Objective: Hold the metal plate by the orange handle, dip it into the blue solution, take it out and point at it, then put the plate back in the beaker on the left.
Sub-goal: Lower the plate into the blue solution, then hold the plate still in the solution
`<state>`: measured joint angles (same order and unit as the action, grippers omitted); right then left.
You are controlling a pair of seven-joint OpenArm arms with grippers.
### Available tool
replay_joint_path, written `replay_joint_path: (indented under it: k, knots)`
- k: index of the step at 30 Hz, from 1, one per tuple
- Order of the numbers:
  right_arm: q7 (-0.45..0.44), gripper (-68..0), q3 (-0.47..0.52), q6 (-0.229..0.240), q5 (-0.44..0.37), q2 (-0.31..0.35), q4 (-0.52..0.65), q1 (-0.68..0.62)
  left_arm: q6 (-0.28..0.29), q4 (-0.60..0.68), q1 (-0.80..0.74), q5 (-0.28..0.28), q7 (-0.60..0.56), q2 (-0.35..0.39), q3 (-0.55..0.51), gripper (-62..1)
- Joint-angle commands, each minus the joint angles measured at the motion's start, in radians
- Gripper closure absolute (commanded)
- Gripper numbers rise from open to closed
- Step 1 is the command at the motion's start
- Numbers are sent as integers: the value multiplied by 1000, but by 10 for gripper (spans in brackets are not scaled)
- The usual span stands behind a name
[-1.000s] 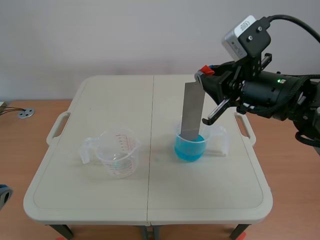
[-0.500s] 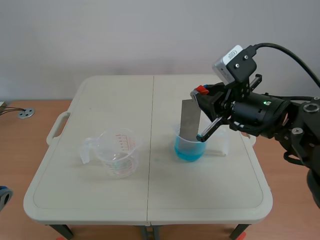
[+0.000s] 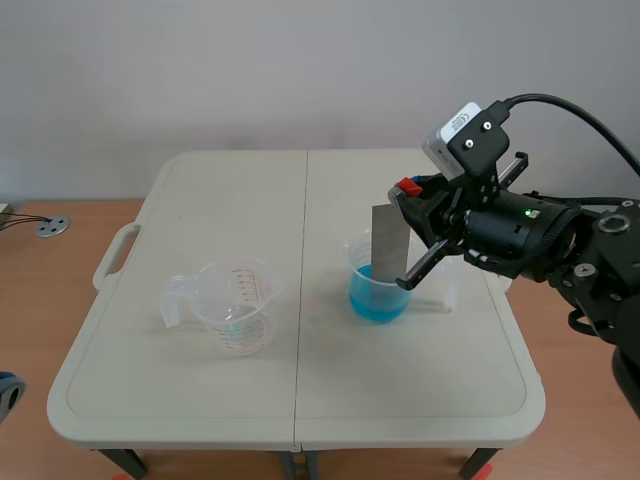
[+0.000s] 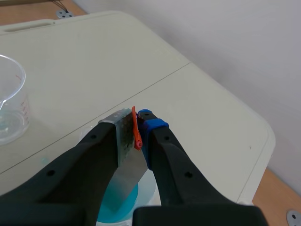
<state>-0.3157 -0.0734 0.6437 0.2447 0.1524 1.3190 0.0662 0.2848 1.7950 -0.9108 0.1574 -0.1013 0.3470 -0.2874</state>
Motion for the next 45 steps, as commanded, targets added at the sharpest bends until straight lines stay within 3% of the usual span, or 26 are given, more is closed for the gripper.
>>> replay_joint_path:
  k: [1, 45]
  knots:
    - [-16, -13, 0, -2, -11, 3, -1, 14, 0, 5, 0, 6, -11, 3, 5, -15]
    - [-16, -13, 0, -2, 3, 3, -39, 14, 2, 5, 0, 6, -11, 3, 5, -15]
